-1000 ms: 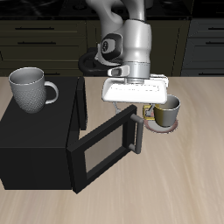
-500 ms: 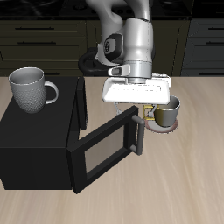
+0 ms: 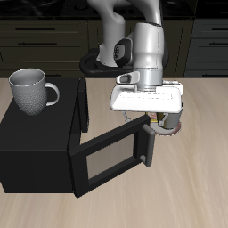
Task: Open the microwave
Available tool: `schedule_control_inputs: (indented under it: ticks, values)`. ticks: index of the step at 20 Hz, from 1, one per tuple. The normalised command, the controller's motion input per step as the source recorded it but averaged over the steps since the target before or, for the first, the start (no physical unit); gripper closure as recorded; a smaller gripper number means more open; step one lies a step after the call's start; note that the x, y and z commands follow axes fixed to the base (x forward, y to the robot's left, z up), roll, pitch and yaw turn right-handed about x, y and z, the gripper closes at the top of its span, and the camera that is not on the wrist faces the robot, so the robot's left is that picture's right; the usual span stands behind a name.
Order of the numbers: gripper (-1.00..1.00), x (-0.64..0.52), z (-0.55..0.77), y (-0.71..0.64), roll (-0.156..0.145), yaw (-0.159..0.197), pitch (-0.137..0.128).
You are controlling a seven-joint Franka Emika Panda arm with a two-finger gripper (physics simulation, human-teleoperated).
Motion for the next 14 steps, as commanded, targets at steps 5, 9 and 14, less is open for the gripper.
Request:
schedule_control_inputs:
  ticks: [5,9,14]
  values:
    - [-1.00,0.09,0.01,0.12,0.023,-0.068,0.027]
    - [-1.00,0.11,0.02,0.21,0.050,-0.044,0.004]
    - [-1.00,0.10,0.04,0.20,0.029,-0.006,0.002]
